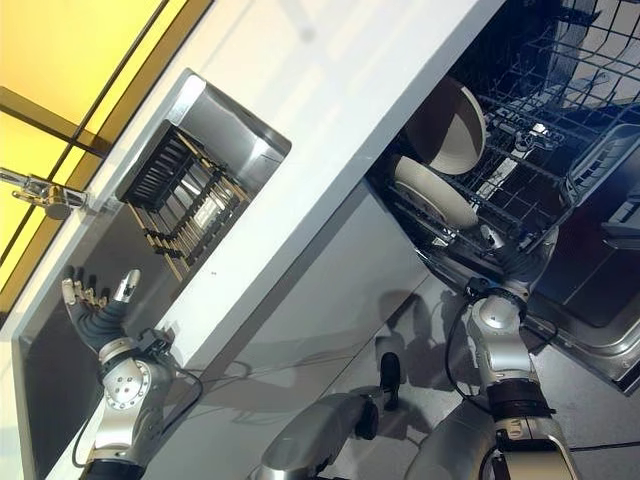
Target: Pick up plates and place into dishwasher.
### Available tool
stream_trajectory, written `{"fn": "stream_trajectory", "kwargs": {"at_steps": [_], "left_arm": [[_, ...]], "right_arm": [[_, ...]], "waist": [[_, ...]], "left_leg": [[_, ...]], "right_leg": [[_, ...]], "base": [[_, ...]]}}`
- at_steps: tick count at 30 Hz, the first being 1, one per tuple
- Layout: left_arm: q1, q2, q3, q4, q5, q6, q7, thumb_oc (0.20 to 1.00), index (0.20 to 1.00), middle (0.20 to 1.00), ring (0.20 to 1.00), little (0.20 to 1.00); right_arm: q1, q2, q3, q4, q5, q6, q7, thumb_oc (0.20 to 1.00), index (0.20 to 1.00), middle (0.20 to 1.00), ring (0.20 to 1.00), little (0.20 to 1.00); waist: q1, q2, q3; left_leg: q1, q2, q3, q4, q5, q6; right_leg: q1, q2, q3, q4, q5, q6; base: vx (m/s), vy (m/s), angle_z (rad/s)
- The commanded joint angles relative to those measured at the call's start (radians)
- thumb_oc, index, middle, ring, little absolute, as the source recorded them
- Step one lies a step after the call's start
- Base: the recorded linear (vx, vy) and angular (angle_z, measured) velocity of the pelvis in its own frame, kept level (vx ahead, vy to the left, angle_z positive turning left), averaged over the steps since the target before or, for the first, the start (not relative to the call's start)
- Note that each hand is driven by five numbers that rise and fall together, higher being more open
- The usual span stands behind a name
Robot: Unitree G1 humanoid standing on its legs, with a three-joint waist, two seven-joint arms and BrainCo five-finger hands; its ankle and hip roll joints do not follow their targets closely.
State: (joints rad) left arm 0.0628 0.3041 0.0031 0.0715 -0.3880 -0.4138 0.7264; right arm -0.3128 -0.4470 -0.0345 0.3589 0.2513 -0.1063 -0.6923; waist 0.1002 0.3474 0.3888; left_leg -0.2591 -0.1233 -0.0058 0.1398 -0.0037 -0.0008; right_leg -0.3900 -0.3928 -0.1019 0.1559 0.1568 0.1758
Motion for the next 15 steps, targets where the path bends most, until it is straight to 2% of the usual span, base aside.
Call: {"fn": "stream_trajectory", "kwargs": {"at_steps": [1,6,9,15], "left_arm": [[-0.003,0.033,-0.065,0.015,-0.055,-0.001,-0.018,1.000,1.000,1.000,1.000,1.000],[0.015,0.051,-0.051,0.000,-0.068,-0.003,-0.053,1.000,1.000,1.000,1.000,1.000],[0.024,0.061,-0.045,-0.015,-0.073,0.002,-0.060,1.000,1.000,1.000,1.000,1.000],[0.048,0.074,-0.033,-0.034,-0.087,0.006,-0.080,1.000,1.000,1.000,1.000,1.000]], "right_arm": [[-0.141,0.080,0.178,-0.042,-0.078,-0.015,0.050,1.000,1.000,1.000,1.000,1.000],[-0.197,0.076,0.181,-0.012,-0.056,-0.023,0.060,1.000,1.000,1.000,1.000,1.000],[-0.249,0.074,0.195,0.000,-0.075,-0.013,0.091,1.000,1.000,1.000,1.000,1.000],[-0.341,0.072,0.224,0.010,-0.070,0.020,0.076,1.000,1.000,1.000,1.000,1.000]], "waist": [[0.079,0.018,0.080],[0.110,0.015,0.086],[0.128,0.021,0.092],[0.158,0.032,0.105]], "left_leg": [[-0.093,0.028,-0.022,0.064,0.072,-0.058],[-0.104,0.028,-0.033,0.083,0.065,-0.054],[-0.110,0.026,-0.042,0.093,0.061,-0.053],[-0.124,0.017,-0.052,0.111,0.063,-0.051]], "right_leg": [[-0.041,-0.087,0.037,0.124,-0.059,-0.020],[-0.053,-0.099,0.011,0.163,-0.073,-0.022],[-0.066,-0.104,0.000,0.199,-0.092,-0.021],[-0.091,-0.116,-0.014,0.252,-0.111,-0.024]], "base": [[-0.04,0.016,0.10],[-0.04,0.001,0.19],[-0.04,-0.001,0.27],[-0.04,0.024,0.18]]}}
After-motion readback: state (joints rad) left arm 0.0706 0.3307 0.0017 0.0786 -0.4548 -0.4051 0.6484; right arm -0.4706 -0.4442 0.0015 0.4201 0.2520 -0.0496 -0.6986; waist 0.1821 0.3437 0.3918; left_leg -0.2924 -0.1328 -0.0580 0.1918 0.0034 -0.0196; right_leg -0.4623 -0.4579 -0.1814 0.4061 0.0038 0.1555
